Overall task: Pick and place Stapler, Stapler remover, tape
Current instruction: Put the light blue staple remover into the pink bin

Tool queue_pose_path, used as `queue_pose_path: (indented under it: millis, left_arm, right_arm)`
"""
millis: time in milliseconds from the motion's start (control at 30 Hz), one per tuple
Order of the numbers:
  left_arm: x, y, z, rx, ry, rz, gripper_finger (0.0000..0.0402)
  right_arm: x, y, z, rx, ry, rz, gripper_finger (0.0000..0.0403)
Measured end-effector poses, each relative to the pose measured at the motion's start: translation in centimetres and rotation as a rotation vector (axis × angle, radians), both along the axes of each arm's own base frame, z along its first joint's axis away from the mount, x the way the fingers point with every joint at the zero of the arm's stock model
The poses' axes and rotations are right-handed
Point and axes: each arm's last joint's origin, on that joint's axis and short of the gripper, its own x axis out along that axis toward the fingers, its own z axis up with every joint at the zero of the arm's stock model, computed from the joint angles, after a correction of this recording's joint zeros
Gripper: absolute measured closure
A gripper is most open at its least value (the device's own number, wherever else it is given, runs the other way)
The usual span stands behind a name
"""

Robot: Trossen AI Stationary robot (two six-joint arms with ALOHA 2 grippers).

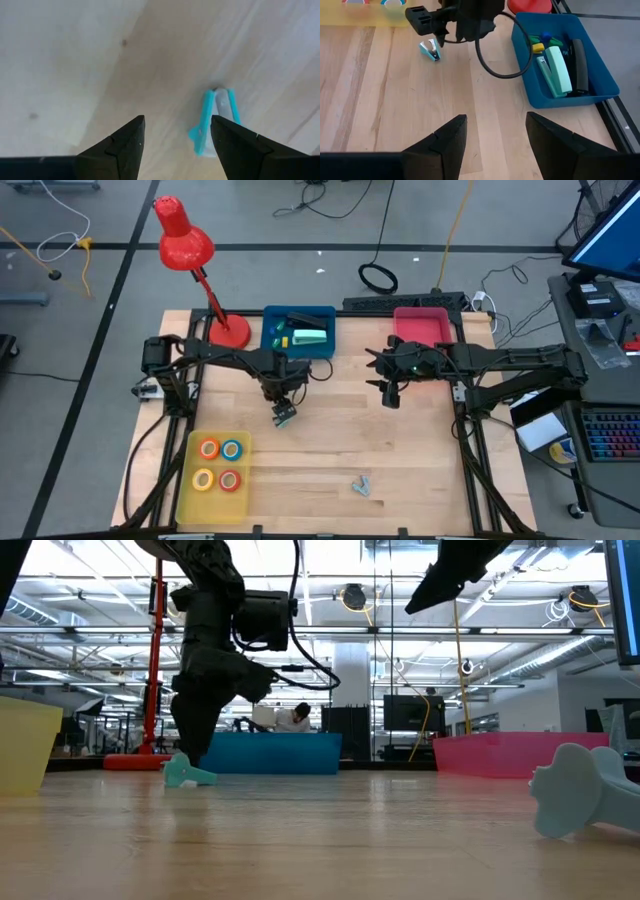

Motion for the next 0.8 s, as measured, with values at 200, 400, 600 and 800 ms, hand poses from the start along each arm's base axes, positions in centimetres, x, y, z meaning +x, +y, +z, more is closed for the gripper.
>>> queue_pose_path:
  millis: [200, 400, 600, 800]
  left_arm:
    - [-0.9, -0.5, -1.1, -0.025, 0.045, -0.008, 0.0174]
    - [-1.2, -0.9, -1.6, -0.037, 0.06, -0.011, 0.0174]
    - [-1.0, -1.1, -1.6, -0.062, 0.033, -0.019, 0.0177]
    - [-1.0, -1.1, -1.5, -0.077, 0.025, -0.03, 0.0243]
  right_arm:
    - [0.0, 0.0, 0.0, 0.009, -0.001, -0.008, 0.0206]
    - [0.0, 0.0, 0.0, 0.009, -0.003, -0.008, 0.0207]
    - [0.0, 0.0, 0.0, 0.01, -0.003, -0.008, 0.0207]
    - [0.0, 0.0, 0.0, 0.013, -0.004, -0.01, 0.0207]
